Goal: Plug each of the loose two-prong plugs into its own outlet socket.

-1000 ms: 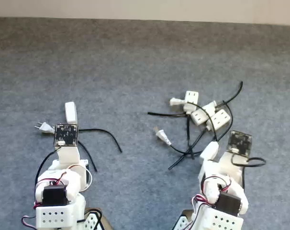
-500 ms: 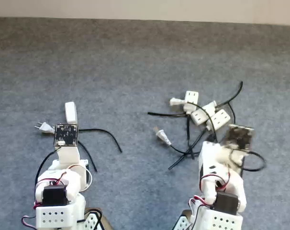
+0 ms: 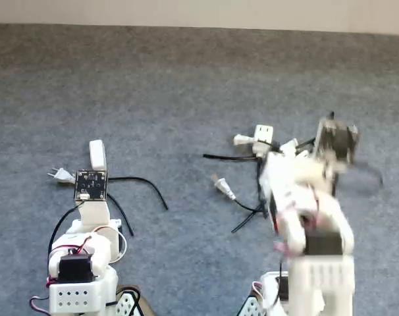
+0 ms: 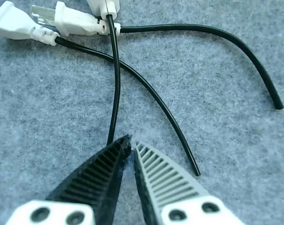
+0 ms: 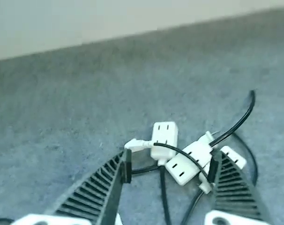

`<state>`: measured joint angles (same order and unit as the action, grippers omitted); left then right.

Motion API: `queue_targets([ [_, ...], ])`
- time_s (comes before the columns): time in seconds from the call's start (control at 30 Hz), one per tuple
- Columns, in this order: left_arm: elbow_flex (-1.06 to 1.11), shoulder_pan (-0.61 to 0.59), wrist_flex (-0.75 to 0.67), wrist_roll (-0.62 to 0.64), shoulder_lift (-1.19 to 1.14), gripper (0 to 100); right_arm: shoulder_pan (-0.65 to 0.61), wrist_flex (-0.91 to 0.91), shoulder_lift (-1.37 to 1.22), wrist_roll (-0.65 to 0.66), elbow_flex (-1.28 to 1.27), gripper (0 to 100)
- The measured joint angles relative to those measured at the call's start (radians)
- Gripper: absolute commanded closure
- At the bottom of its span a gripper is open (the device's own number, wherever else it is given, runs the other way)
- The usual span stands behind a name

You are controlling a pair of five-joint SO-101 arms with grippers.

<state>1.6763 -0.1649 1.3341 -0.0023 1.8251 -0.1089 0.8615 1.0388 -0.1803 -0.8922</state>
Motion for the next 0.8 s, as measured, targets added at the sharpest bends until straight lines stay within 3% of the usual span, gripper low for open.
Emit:
queue_targets([
  [0.47,0.0,0.0,0.0,0.0,0.0,99,-0.084,-0.002,-1.117,-0.097,0.681,73.5],
  [0.8,0.0,0.0,0.0,0.0,0.0,99,-0.003,-0.002,-1.605,-0.097,1.03,77.2],
])
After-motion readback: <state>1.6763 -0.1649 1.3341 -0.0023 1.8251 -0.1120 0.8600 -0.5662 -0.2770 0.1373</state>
